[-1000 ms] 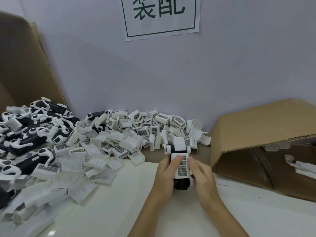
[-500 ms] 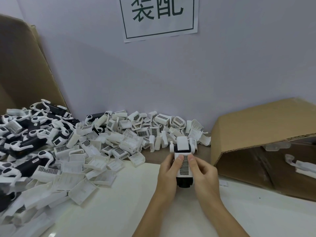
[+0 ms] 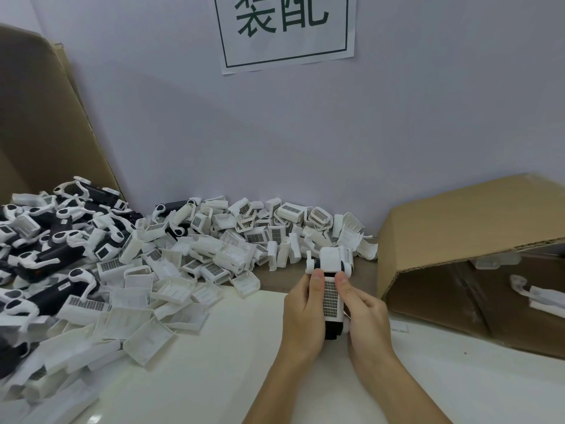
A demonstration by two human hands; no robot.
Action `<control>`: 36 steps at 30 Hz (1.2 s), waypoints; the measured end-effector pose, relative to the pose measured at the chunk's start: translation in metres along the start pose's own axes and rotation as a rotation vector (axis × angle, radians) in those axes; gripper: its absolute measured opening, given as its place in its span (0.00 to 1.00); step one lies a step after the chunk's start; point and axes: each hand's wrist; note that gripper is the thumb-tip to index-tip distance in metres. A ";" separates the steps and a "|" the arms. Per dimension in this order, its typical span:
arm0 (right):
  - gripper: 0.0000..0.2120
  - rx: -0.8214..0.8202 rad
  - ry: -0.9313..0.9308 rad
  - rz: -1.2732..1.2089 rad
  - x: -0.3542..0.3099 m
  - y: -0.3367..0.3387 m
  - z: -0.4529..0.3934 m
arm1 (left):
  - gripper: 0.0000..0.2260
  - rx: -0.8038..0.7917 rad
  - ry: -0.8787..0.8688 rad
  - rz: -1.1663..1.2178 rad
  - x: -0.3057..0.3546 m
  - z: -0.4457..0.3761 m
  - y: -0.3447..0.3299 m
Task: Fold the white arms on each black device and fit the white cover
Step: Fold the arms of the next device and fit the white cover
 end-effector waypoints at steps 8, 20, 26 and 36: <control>0.18 0.016 0.044 0.053 0.004 0.001 -0.001 | 0.24 -0.007 0.030 0.048 0.002 0.000 -0.001; 0.14 -0.028 0.049 0.070 0.010 0.007 -0.008 | 0.11 -0.105 0.086 0.045 -0.002 -0.004 0.012; 0.17 -0.005 0.072 0.097 0.012 0.010 -0.011 | 0.13 -0.098 0.038 -0.097 0.001 -0.003 0.008; 0.14 -0.095 0.028 0.014 0.013 0.015 -0.014 | 0.09 -0.102 0.091 0.145 0.001 -0.003 0.009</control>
Point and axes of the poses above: each hand's wrist, its own z-axis away from the middle knuckle, its own y-axis out of the back of the hand, x = y × z, and after that the axes turned 6 degrees about -x, right-handed
